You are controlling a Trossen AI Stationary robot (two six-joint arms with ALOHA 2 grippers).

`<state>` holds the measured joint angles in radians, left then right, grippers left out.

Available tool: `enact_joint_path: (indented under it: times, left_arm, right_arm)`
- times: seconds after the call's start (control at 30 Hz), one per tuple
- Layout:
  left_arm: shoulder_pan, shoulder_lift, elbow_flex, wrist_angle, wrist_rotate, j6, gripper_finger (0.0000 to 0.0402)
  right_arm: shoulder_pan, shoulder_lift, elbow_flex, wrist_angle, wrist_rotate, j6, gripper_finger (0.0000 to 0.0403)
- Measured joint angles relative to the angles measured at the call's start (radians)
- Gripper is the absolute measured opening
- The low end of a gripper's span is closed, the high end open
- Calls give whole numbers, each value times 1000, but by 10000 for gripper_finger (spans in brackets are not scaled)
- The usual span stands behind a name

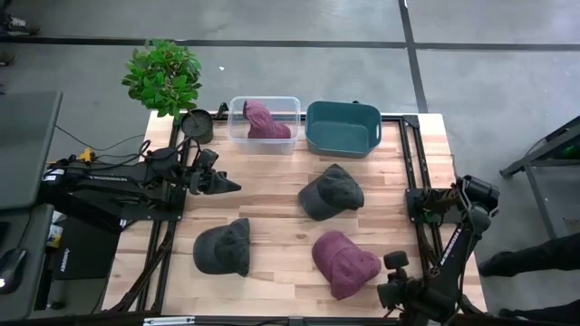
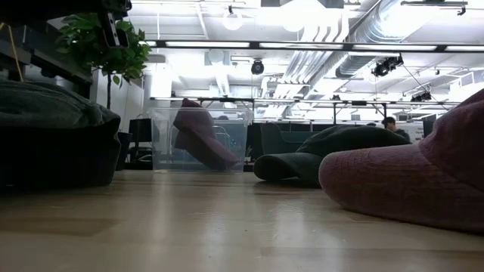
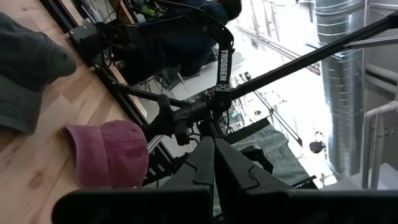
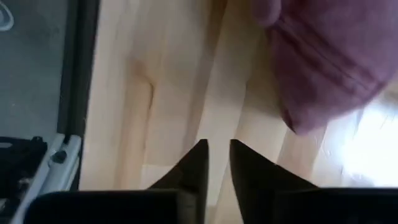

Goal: Pick & Place hat
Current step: Put the red cap into the transparent bin

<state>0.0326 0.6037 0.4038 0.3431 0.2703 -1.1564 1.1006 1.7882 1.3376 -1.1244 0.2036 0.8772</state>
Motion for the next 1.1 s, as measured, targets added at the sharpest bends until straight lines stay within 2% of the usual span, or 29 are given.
enact_joint_path:
  times: [0.3,0.47,0.7,0.87,1.1]
  left_arm:
    - [0,0,0,-3,1,0,0]
    - [0,0,0,-3,8,0,0]
    - [0,0,0,-5,30,-1,0]
    - [0,0,0,-5,31,0,0]
    - [0,0,0,-5,39,0,0]
  right_arm:
    - [0,0,0,15,163,-5,182]
    - [0,0,0,41,236,-48,227]
    - [-18,0,0,-4,343,-134,242]
    - [-28,0,-6,13,351,-225,242]
    - [-26,0,-98,103,302,-231,242]
